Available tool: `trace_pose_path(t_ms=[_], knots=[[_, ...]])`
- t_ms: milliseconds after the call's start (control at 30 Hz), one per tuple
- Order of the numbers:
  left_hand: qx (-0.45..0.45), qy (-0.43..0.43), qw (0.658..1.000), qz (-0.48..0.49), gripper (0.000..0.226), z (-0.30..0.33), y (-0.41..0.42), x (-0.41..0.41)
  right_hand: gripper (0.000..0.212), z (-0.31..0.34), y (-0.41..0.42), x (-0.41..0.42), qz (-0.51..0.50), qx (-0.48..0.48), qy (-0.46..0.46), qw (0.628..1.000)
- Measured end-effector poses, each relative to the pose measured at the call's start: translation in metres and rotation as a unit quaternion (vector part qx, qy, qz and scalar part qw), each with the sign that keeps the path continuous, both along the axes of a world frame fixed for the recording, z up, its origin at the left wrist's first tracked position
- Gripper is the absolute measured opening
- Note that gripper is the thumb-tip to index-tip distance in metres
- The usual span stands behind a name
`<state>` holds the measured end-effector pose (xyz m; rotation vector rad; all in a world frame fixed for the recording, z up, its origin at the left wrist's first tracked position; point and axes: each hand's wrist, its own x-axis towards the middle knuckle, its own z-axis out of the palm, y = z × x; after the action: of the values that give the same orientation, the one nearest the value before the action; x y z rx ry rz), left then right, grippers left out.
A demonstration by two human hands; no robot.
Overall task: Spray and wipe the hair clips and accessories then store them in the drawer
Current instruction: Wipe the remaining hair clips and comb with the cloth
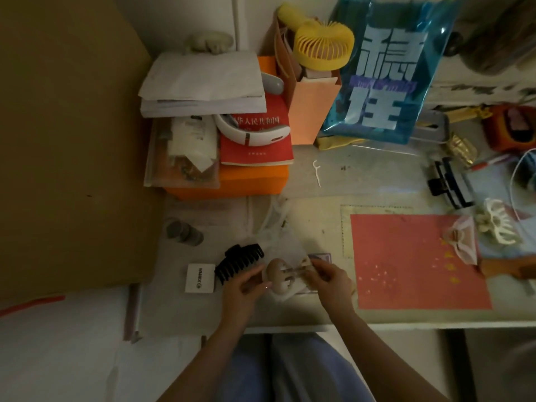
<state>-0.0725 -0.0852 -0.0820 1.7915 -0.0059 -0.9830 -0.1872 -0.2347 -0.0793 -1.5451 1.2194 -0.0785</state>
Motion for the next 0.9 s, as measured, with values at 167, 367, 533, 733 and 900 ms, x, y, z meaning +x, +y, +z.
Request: trace_pose_path(t_ms=[167,367,533,733,900], knots=[[-0.001,-0.026,1.0,-0.009,0.038,-0.003,0.001,-0.001,0.023,-0.01,0.003,-0.002,-0.054,0.023,-0.019,0.998],[0.013,-0.052,0.999,-0.009,0.039,-0.005,0.004,-0.006,0.014,-0.014,0.009,-0.004,-0.058,0.015,-0.03,0.998],[0.033,-0.059,0.998,-0.007,0.037,0.0,0.004,-0.005,0.014,-0.008,0.006,-0.002,-0.06,-0.002,-0.042,0.997],[0.03,-0.113,0.993,-0.026,0.029,0.023,-0.007,0.001,0.015,0.011,-0.004,-0.01,-0.063,-0.047,-0.043,0.996],[0.022,-0.174,0.975,-0.134,0.029,0.043,-0.04,-0.003,0.016,0.037,-0.031,-0.034,-0.067,-0.073,-0.041,0.994]])
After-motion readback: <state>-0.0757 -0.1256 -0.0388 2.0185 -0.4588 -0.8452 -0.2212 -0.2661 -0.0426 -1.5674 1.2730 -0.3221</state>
